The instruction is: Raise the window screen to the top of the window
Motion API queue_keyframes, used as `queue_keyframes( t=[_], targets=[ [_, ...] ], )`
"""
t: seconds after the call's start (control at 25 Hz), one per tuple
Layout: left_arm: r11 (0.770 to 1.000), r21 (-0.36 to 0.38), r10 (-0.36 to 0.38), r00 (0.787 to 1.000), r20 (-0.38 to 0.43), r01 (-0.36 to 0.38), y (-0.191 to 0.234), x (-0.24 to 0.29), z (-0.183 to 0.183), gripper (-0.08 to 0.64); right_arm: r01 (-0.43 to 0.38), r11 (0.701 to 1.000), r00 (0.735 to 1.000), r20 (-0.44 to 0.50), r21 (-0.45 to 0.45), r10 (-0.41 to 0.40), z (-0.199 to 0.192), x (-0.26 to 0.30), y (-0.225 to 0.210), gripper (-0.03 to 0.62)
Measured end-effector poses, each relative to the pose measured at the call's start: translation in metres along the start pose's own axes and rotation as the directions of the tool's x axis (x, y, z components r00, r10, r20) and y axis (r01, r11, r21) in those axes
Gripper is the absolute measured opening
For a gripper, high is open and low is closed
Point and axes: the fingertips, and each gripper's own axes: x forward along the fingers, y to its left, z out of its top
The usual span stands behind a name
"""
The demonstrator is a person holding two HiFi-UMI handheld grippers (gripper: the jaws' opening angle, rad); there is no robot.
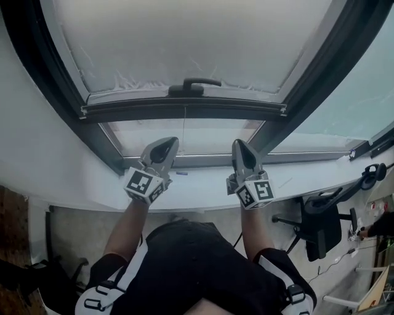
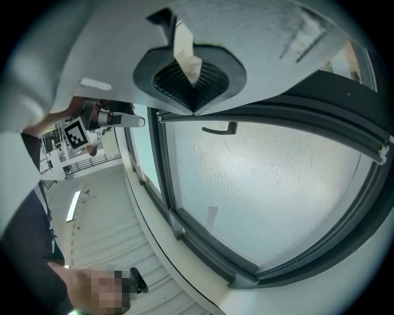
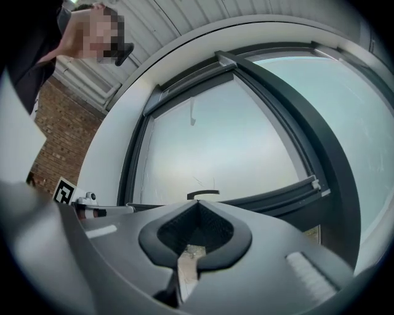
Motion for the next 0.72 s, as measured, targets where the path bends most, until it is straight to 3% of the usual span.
queue_keyframes(
  t=[0.24,0.44,0.6,0.72],
  targets=[
    [0.998,0.057,0.04,0.999,-0.009,-0.039,0.008,0.01,0.006,0.002,-0.111,0.991,0.992,-0.069,-0.076,0.106,-0.007,0.027,0.006,0.003],
    [0.978,0.202,0.062,0.993,-0.102,-0.04,0.021,0.028,0.006,0.002,-0.231,0.958,0.959,-0.208,-0.17,0.195,-0.023,0.057,0.008,0.015],
    [0.929,0.369,0.096,0.967,-0.236,-0.002,0.034,0.05,-0.007,0.003,-0.329,0.907,0.926,-0.276,-0.264,0.255,-0.032,0.082,0.015,0.058],
    [0.853,0.516,0.122,0.931,-0.344,0.079,0.045,0.062,-0.032,0.093,-0.372,0.876,0.902,-0.341,-0.306,0.264,-0.043,0.096,0.02,0.095]
  ],
)
